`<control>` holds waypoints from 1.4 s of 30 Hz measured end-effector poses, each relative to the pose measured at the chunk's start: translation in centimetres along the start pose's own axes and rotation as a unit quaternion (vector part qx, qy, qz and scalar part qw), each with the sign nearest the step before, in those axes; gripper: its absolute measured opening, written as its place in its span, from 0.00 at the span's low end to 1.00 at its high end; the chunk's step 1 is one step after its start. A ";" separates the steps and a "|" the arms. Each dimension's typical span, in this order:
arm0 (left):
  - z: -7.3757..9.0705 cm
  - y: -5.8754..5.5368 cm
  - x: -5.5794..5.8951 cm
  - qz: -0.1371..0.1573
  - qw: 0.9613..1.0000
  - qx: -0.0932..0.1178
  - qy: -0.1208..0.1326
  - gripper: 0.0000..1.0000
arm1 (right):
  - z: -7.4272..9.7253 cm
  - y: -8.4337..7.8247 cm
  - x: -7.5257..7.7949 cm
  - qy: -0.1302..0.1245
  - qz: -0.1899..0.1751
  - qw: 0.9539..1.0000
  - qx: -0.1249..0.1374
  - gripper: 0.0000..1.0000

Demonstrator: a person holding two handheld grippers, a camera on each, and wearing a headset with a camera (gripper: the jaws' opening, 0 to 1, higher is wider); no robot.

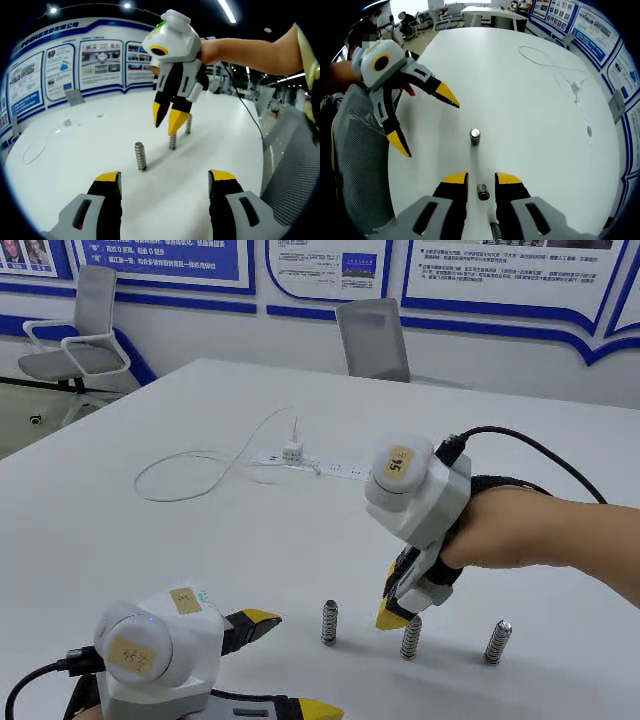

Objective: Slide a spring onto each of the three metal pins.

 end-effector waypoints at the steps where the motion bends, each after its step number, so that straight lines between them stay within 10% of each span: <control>1: 0.0 0.0 0.0 0.000 1.000 0.000 0.000 0.72 | 0.3 -0.2 0.1 -0.003 -0.001 1.000 0.002 0.22; 23: -0.6 0.5 0.1 -0.001 1.000 -0.003 -0.004 0.74 | 3.7 -5.4 0.9 -0.047 -0.050 0.996 0.065 0.30; 42: -0.5 0.7 0.2 0.002 1.000 -0.002 -0.003 0.76 | 5.3 -9.0 1.2 -0.099 -0.103 0.977 0.155 0.51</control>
Point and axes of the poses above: the centre of the closed fingertips' face, and the gripper's own axes: z roughly backward along the fingers, x roughly to its right, y roughly out of its top, the point moved 2 cm from there along z, roughly backward along the fingers, and after that the axes turned 1 degree about -x, right-handed, at the moved point
